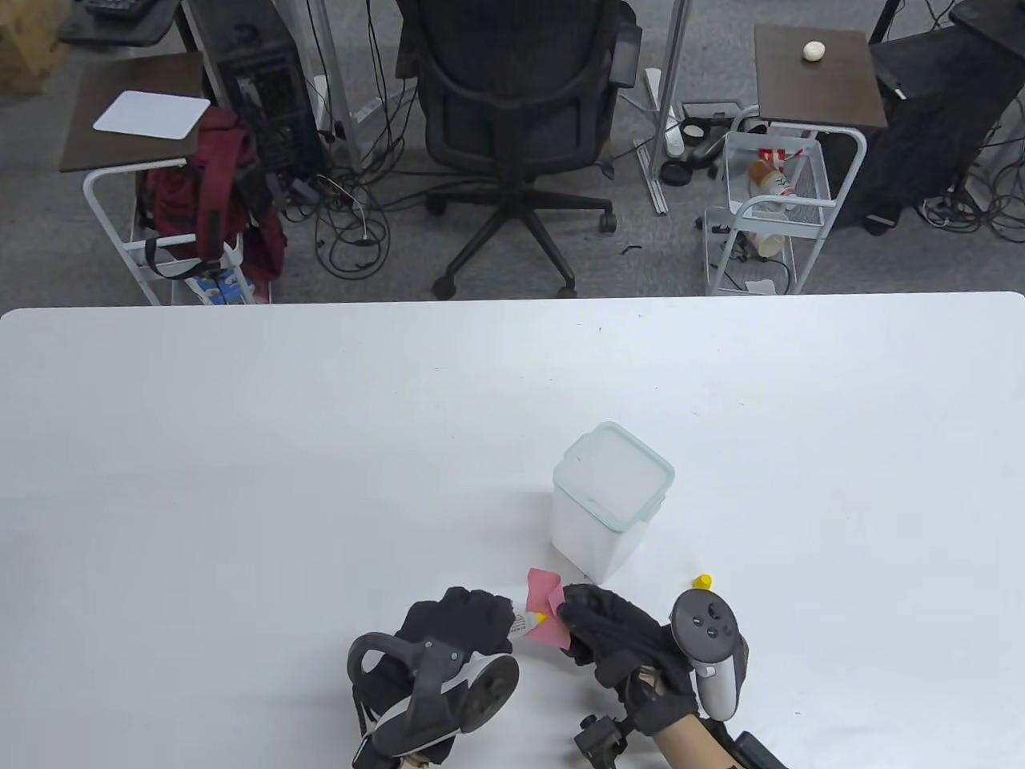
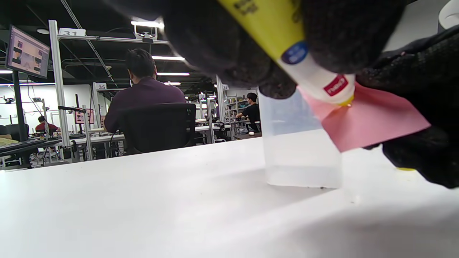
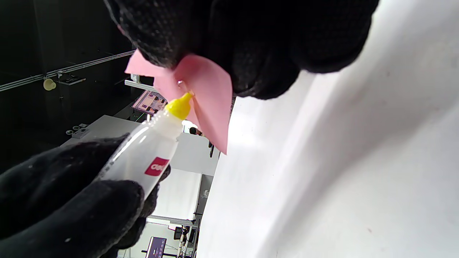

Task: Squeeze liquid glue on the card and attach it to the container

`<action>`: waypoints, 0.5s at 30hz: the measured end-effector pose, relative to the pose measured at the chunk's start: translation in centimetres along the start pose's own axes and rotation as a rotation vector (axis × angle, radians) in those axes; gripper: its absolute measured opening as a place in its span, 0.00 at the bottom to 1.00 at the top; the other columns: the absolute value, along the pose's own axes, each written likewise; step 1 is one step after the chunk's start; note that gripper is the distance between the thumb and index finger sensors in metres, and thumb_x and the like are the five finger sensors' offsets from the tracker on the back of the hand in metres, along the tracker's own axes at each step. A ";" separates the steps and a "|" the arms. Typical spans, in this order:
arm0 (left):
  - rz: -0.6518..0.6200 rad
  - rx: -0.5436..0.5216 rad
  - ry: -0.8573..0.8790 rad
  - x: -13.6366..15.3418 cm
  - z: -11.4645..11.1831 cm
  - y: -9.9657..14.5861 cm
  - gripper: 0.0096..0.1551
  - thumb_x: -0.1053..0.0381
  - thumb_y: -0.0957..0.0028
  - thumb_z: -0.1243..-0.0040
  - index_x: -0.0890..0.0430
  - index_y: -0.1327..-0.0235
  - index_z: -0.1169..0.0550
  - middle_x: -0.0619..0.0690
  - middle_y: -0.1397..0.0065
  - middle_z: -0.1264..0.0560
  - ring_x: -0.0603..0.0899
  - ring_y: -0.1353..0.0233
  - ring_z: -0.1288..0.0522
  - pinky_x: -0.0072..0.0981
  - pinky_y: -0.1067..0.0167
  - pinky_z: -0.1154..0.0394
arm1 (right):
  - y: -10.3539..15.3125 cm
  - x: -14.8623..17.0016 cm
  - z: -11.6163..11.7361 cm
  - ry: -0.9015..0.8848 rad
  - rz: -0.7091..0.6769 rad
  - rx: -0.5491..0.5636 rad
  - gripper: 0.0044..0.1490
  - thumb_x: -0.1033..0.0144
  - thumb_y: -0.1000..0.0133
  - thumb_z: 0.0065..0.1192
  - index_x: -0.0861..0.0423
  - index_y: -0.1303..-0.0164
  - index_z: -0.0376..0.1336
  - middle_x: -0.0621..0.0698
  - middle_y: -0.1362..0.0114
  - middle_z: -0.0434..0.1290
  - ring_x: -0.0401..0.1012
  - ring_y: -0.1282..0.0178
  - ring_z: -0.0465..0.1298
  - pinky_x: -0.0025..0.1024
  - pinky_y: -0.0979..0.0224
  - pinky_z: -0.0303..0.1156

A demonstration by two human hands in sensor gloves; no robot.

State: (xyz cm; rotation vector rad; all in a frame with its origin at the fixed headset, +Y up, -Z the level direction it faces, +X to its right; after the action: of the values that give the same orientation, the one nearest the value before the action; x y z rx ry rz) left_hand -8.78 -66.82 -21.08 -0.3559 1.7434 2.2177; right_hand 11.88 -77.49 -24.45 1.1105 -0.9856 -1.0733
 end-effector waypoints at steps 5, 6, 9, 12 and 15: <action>0.016 -0.011 0.014 0.4 0.1 0.1 0.30 0.37 0.66 0.34 0.45 0.51 0.13 0.45 0.50 0.16 0.52 0.57 0.20 0.37 0.57 0.23 | 0.0 0.0 0.1 0.005 -0.001 -0.005 0.22 0.55 0.39 0.60 0.55 0.42 0.70 0.53 0.42 0.78 0.44 0.52 0.80 0.38 0.48 0.79; 0.013 -0.002 0.018 0.4 0.1 0.0 0.30 0.37 0.66 0.34 0.45 0.51 0.13 0.45 0.50 0.16 0.52 0.57 0.20 0.37 0.57 0.23 | 0.0 0.0 0.1 0.003 0.000 -0.006 0.22 0.55 0.39 0.60 0.55 0.42 0.70 0.53 0.42 0.78 0.44 0.52 0.80 0.38 0.48 0.79; 0.003 0.010 0.013 0.1 -0.2 -0.1 0.30 0.37 0.66 0.34 0.45 0.50 0.13 0.44 0.50 0.16 0.52 0.57 0.20 0.37 0.56 0.23 | 0.0 0.0 0.1 0.004 0.002 -0.004 0.22 0.55 0.39 0.60 0.55 0.42 0.70 0.53 0.42 0.78 0.44 0.52 0.80 0.38 0.48 0.79; 0.002 0.018 0.010 0.0 -0.3 -0.1 0.30 0.37 0.66 0.35 0.45 0.50 0.13 0.44 0.50 0.16 0.52 0.57 0.20 0.37 0.56 0.23 | 0.0 0.0 0.0 0.004 0.003 -0.001 0.23 0.55 0.39 0.60 0.55 0.42 0.70 0.53 0.42 0.78 0.44 0.52 0.80 0.38 0.48 0.79; 0.015 0.016 0.014 0.4 -0.3 -0.1 0.30 0.37 0.66 0.34 0.45 0.50 0.13 0.44 0.50 0.16 0.52 0.57 0.20 0.37 0.56 0.23 | 0.0 0.0 0.0 0.004 0.002 -0.001 0.22 0.55 0.39 0.60 0.55 0.41 0.70 0.53 0.42 0.78 0.44 0.52 0.80 0.38 0.48 0.79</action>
State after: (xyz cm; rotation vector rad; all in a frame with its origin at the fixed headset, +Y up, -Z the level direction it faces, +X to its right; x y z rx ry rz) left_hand -9.10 -67.01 -21.38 -0.3572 1.7760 2.2155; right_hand 11.88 -77.52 -24.43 1.1104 -0.9830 -1.0693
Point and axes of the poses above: the tracker on the back of each hand, its own x axis roughly to the little-finger side, its own y axis roughly from the fingertips to the wrist, z = x × y, the point moved 3 cm from there along -y, roughly from the wrist to the fingertips
